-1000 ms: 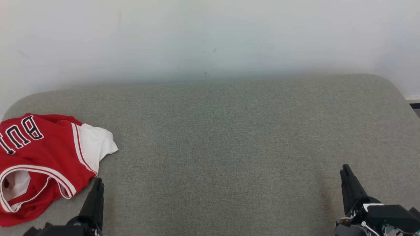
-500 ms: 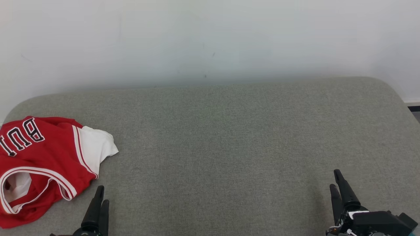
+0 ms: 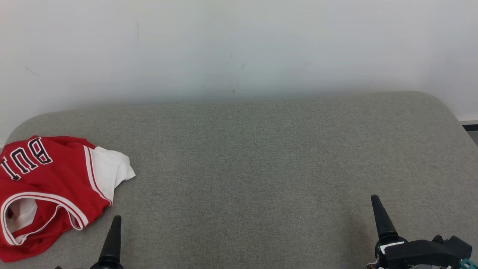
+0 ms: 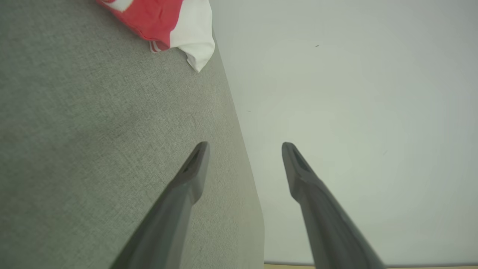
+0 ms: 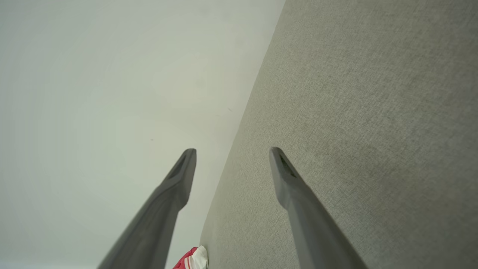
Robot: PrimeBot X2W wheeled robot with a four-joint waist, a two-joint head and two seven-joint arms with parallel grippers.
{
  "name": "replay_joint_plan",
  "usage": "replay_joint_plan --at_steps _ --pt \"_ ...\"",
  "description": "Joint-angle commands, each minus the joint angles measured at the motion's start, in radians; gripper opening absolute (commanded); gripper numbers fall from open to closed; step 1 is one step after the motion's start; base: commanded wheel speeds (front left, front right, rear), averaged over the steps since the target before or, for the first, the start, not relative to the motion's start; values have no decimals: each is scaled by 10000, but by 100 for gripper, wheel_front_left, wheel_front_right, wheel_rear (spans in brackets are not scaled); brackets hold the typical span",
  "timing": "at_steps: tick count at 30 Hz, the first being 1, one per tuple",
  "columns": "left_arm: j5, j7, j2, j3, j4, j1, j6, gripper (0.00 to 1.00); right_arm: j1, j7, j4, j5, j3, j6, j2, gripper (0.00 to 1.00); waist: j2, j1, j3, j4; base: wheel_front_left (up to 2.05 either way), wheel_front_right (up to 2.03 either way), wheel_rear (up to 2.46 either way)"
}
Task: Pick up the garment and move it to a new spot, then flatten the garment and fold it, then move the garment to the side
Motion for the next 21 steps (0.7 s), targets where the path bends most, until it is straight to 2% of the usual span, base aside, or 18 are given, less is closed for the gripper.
replay_joint_plan --at_steps 1,14,21 --pt "350 -91 65 -27 -211 -61 22 100 -165 -86 -120 -420 59 19 -28 100 0 0 -15 -2 0 0 0" --pt "2350 -566 80 -301 -319 128 203 100 1 -291 -298 -3089 260 21 -29 100 0 0 -137 -10 0 0 0" --pt "3394 -765 86 -428 -414 242 267 100 114 -344 -421 -4071 409 22 -31 100 0 0 -205 0 0 0 0"
